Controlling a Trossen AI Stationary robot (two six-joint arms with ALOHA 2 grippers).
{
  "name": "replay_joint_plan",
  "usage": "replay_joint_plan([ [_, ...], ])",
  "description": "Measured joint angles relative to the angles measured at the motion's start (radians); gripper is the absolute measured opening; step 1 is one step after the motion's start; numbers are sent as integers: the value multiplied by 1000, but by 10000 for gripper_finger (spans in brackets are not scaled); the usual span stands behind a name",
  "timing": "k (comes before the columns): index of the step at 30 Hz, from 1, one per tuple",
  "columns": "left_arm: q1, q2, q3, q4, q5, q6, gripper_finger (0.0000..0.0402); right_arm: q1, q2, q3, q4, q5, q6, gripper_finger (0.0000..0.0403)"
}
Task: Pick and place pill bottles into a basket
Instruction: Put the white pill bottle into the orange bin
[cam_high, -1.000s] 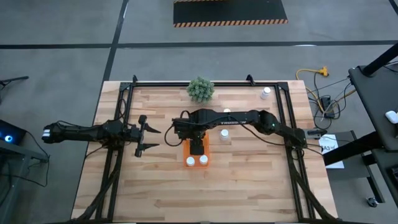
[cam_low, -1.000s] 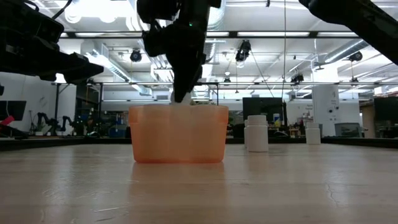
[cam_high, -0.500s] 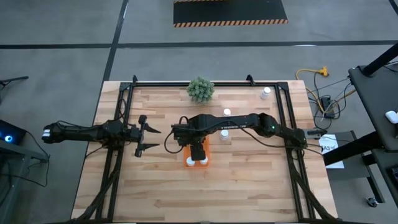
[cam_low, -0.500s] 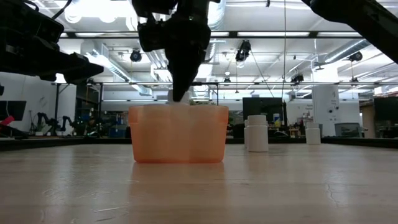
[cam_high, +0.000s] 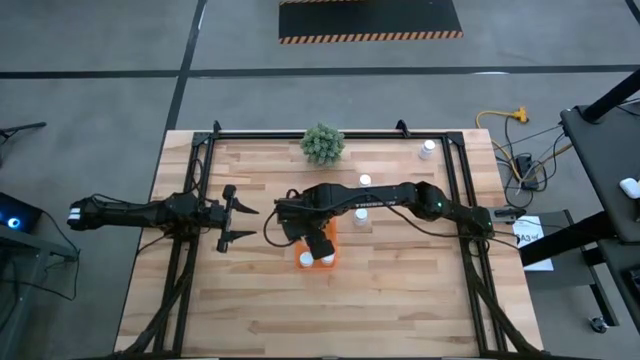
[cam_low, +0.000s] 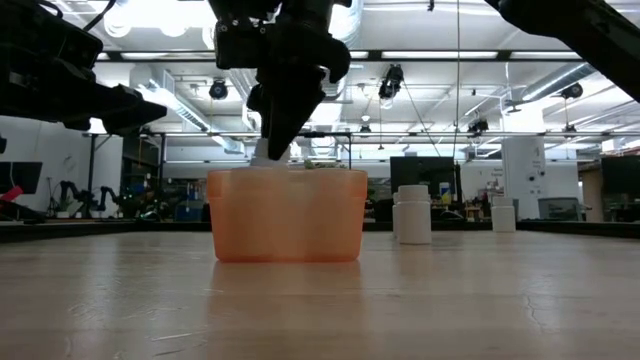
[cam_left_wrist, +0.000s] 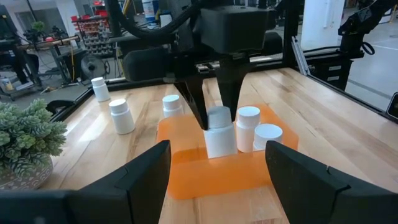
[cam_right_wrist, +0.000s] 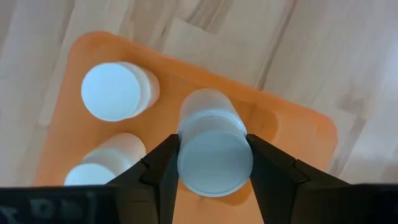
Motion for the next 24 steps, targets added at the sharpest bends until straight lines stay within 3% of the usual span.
replay_joint_plan([
  [12, 0, 0, 0, 0, 0, 0, 245, 0, 0, -6, 11, -27, -162, 148],
  [24, 0, 0, 0, 0, 0, 0, 245, 1, 44, -12, 24, -53, -171, 148],
])
